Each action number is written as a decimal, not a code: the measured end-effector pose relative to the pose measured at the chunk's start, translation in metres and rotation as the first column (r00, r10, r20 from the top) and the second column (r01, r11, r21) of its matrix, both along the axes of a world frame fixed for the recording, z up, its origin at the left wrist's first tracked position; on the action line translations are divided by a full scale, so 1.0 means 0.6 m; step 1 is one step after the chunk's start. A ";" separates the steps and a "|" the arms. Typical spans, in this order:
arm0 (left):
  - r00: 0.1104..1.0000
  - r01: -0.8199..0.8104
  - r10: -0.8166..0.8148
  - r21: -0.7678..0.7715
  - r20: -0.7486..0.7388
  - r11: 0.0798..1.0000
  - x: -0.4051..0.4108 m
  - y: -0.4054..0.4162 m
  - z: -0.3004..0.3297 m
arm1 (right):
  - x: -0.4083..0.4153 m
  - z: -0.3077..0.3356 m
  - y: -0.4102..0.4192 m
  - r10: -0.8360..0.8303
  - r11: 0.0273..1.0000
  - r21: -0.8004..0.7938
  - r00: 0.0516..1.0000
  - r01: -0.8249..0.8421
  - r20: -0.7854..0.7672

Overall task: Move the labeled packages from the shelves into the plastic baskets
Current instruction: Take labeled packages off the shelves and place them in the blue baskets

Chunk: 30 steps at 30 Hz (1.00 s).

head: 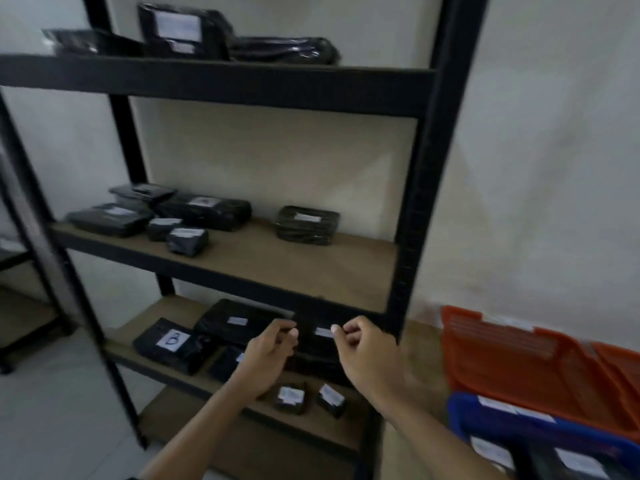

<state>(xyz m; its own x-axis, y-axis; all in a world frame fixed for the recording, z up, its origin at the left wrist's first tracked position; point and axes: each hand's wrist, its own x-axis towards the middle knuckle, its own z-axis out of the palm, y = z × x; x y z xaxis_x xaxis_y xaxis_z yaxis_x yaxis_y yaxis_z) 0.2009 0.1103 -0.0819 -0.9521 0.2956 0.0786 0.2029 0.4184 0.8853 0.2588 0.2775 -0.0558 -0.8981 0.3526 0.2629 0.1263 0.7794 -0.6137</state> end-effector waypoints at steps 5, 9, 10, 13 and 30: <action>0.992 -0.121 0.121 -0.007 -0.035 0.993 -0.103 -0.179 0.021 | -0.128 0.030 -0.173 0.111 0.985 -0.128 0.993 -0.117 -0.051; 0.985 -0.150 0.144 -0.060 -0.100 0.987 -0.177 -0.312 0.039 | -0.229 0.039 -0.300 0.120 0.964 -0.228 0.990 -0.134 -0.076; 0.983 -0.152 0.144 -0.071 -0.114 0.986 -0.194 -0.341 0.043 | -0.251 0.041 -0.325 0.118 0.959 -0.248 0.990 -0.135 -0.081; 0.977 -0.157 0.143 -0.085 -0.158 0.984 -0.243 -0.414 0.055 | -0.304 0.047 -0.385 0.087 0.937 -0.330 0.992 -0.113 -0.094; 0.992 -0.012 -0.003 -0.123 -0.123 0.992 -0.481 -0.466 0.098 | -0.532 0.080 -0.422 -0.091 0.906 -0.379 0.962 0.187 0.258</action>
